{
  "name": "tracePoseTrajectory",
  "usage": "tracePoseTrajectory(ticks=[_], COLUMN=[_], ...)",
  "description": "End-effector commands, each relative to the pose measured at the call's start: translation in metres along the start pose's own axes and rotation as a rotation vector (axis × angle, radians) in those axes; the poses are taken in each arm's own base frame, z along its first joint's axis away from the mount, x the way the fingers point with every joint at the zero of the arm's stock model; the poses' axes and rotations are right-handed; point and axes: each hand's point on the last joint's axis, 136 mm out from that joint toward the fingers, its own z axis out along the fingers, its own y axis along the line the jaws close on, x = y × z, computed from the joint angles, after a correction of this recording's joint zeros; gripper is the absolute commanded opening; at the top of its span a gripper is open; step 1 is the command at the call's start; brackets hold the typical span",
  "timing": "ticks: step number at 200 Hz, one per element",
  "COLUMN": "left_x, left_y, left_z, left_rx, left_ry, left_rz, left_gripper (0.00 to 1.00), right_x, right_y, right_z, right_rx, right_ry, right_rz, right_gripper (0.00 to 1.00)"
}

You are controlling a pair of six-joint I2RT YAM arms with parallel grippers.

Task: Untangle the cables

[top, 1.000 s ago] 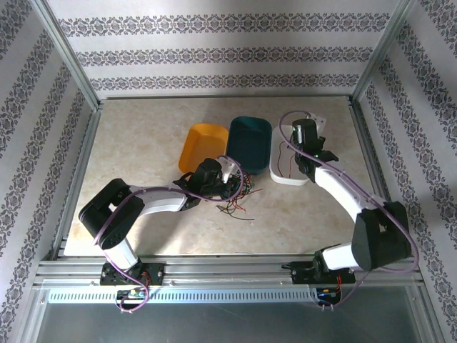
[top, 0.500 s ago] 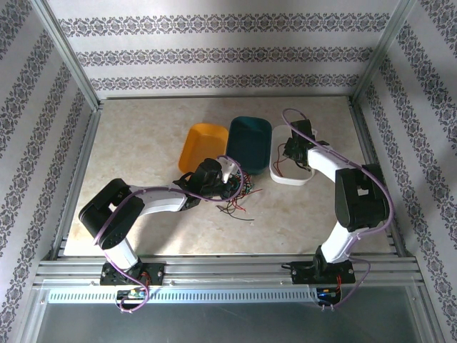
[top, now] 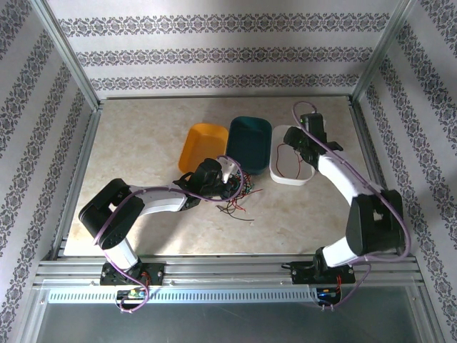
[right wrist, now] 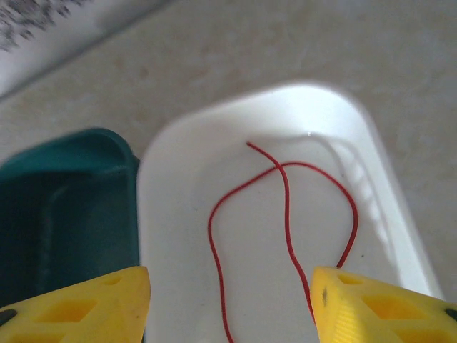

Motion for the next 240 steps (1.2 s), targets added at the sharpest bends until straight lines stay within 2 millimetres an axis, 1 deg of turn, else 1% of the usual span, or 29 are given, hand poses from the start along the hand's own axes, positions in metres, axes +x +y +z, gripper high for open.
tracePoseTrajectory(ticks=[1, 6, 16, 17, 18, 31, 50, 66, 80, 101, 125, 161, 178, 199, 225, 240], left_x=[-0.02, -0.02, -0.019, -0.019, -0.019, -0.018, -0.017, -0.016, -0.015, -0.015, -0.014, -0.012, -0.012, -0.012, -0.01, -0.009], left_y=[-0.01, -0.011, -0.011, -0.011, -0.011, -0.012, -0.012, -0.01, -0.009, -0.009, -0.007, -0.005, -0.004, -0.003, -0.001, 0.0], left_z=[-0.005, -0.005, -0.004, -0.004, -0.004, -0.003, -0.003, -0.002, -0.002, -0.001, -0.001, 0.001, 0.002, 0.002, 0.004, 0.004], left_rx=[0.041, 0.044, 0.046, 0.047, 0.047, 0.057, 0.056, 0.051, 0.05, 0.048, 0.04, 0.035, 0.031, 0.025, 0.019, 0.014], left_ry=[-0.05, -0.05, -0.042, -0.042, -0.041, -0.038, -0.032, -0.03, -0.025, -0.018, -0.018, -0.014, -0.017, -0.019, -0.018, -0.017], left_rz=[0.014, 0.016, 0.014, 0.015, 0.015, 0.015, 0.014, 0.01, 0.008, 0.008, 0.005, 0.002, 0.0, -0.004, -0.007, -0.01], left_gripper=[0.0, 0.0, 0.0, 0.0, 0.0, 0.0, 0.0, 0.0, 0.0, 0.0, 0.0, 0.0, 0.0, 0.0, 0.0, 0.0], right_x=[0.01, 0.016, 0.035, 0.04, 0.04, 0.079, 0.133, 0.167, 0.184, 0.191, 0.194, 0.204, 0.208, 0.213, 0.212, 0.212], right_y=[0.008, 0.014, 0.036, 0.041, 0.041, 0.068, 0.094, 0.101, 0.098, 0.083, 0.073, 0.065, 0.068, 0.076, 0.083, 0.086], right_z=[-0.024, -0.029, -0.043, -0.045, -0.045, -0.062, -0.087, -0.102, -0.106, -0.101, -0.101, -0.097, -0.097, -0.1, -0.105, -0.11], right_rx=[-0.04, -0.069, -0.174, -0.197, -0.197, -0.347, -0.539, -0.639, -0.66, -0.605, -0.585, -0.567, -0.587, -0.633, -0.676, -0.697], right_ry=[-0.015, -0.007, 0.032, 0.044, 0.044, 0.139, 0.292, 0.399, 0.45, 0.456, 0.465, 0.495, 0.525, 0.553, 0.567, 0.579], right_rz=[-0.078, -0.098, -0.165, -0.179, -0.179, -0.26, -0.309, -0.325, -0.331, -0.321, -0.307, -0.292, -0.281, -0.269, -0.259, -0.246], right_gripper=[0.61, 0.6, 0.6, 0.6, 0.6, 0.6, 0.59, 0.58, 0.58, 0.59, 0.6, 0.6, 0.58, 0.5, 0.25, 0.14])
